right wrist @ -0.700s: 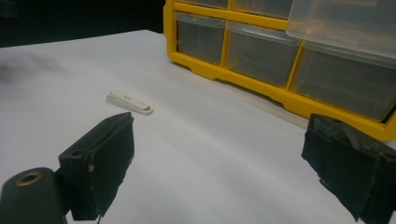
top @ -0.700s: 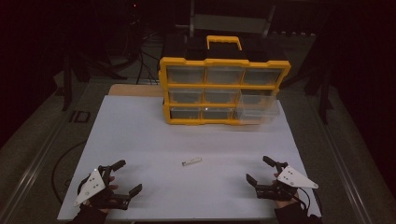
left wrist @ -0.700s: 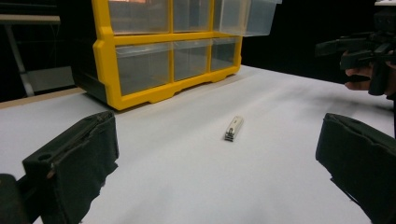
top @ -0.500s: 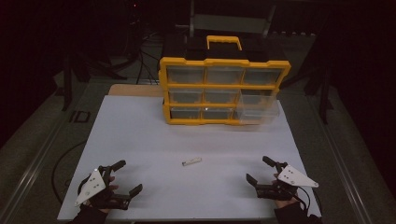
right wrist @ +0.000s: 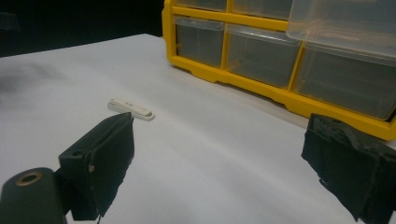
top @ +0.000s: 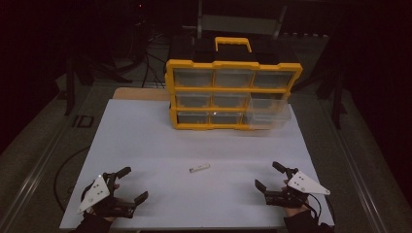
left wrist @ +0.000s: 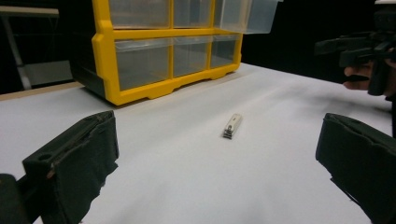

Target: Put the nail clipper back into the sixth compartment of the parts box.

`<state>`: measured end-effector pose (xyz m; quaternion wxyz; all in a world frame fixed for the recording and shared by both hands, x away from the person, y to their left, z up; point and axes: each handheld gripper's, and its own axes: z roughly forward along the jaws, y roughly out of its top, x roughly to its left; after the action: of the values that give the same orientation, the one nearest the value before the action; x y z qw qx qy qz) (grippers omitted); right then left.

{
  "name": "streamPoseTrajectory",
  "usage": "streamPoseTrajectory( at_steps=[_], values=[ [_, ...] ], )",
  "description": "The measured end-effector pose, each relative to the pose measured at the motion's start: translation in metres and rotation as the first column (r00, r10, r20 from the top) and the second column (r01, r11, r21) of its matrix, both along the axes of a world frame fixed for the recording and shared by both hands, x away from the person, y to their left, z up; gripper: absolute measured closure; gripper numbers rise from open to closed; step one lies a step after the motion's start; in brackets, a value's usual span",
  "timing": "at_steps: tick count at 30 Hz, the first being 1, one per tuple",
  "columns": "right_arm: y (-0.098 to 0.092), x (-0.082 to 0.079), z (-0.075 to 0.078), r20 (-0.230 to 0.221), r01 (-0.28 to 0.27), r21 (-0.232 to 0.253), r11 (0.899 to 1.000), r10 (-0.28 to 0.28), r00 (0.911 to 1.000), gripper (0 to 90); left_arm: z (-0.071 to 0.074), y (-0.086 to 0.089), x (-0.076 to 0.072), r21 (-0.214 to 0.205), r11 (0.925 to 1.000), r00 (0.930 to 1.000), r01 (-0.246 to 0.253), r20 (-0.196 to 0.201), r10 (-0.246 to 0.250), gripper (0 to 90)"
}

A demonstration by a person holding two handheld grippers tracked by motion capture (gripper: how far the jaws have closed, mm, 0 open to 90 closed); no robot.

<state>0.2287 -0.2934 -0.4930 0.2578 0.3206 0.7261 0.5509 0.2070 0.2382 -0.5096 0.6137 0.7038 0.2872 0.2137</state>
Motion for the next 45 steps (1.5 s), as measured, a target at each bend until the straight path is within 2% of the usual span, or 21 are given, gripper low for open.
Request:
streamPoseTrajectory(
  at_steps=[6, 9, 15, 18, 19, 21, 23, 30, 33, 35, 43, 45],
  values=[
    [0.001, -0.001, 0.0, -0.001, -0.004, 0.001, 1.0, 0.004, 1.0, 9.4, 0.002, -0.001, 0.0, -0.002, 1.0, 1.0, -0.001, -0.008, 0.001, 0.5],
    [0.001, -0.001, 0.001, -0.001, -0.004, 0.006, 1.0, 0.004, 1.0, 9.4, 0.002, -0.002, 0.001, 0.003, 0.9999, 0.9991, 0.01, -0.042, -0.01, 0.5],
    [0.001, -0.001, 0.0, -0.002, -0.009, 0.006, 1.0, 0.009, 1.0, 9.4, 0.004, -0.002, 0.001, -0.006, 0.9998, 0.9977, 0.019, -0.065, -0.02, 0.4],
    [0.001, -0.001, 0.001, 0.001, -0.007, 0.003, 1.0, 0.007, 1.0, 9.4, 0.01, -0.003, 0.002, -0.006, 0.9998, 0.9969, 0.021, -0.076, -0.021, 0.5],
    [0.0, -0.001, 0.001, 0.001, -0.007, 0.006, 1.0, 0.007, 1.0, 9.4, 0.016, -0.005, 0.004, -0.02, 0.9996, 0.9958, 0.021, -0.089, -0.023, 0.5],
    [0.0, -0.001, 0.001, 0.002, -0.006, 0.005, 1.0, 0.006, 1.0, 9.4, 0.016, -0.005, 0.004, -0.02, 0.9996, 0.9958, 0.021, -0.089, -0.023, 0.5],
    [0.001, -0.001, 0.002, 0.001, -0.008, 0.003, 1.0, 0.008, 1.0, 9.5, 0.028, -0.008, 0.007, -0.008, 0.9987, 0.9943, 0.051, -0.094, -0.051, 0.5],
    [0.002, -0.002, 0.003, 0.005, -0.011, -0.002, 1.0, 0.011, 0.9999, 9.4, 0.05, -0.009, 0.013, -0.019, 0.9971, 0.9953, 0.073, -0.062, -0.074, 0.5],
    [0.003, -0.002, 0.003, 0.003, -0.013, 0.0, 1.0, 0.013, 0.9999, 9.4, 0.058, -0.01, 0.017, -0.015, 0.9953, 0.9935, 0.096, -0.06, -0.097, 0.4],
    [0.003, -0.002, 0.003, 0.003, -0.014, -0.002, 1.0, 0.014, 0.9999, 9.5, 0.064, -0.01, 0.019, -0.03, 0.9925, 0.9909, 0.118, -0.061, -0.12, 0.5],
    [0.003, -0.001, 0.003, 0.004, -0.022, 0.005, 1.0, 0.022, 0.9998, 9.5, 0.087, -0.013, 0.029, -0.007, 0.9903, 0.9897, 0.139, -0.034, -0.139, 0.5],
    [0.003, -0.002, 0.004, 0.004, -0.02, 0.005, 1.0, 0.02, 0.9998, 9.4, 0.091, -0.013, 0.032, -0.024, 0.9868, 0.9864, 0.16, -0.036, -0.161, 0.5]
  ],
)
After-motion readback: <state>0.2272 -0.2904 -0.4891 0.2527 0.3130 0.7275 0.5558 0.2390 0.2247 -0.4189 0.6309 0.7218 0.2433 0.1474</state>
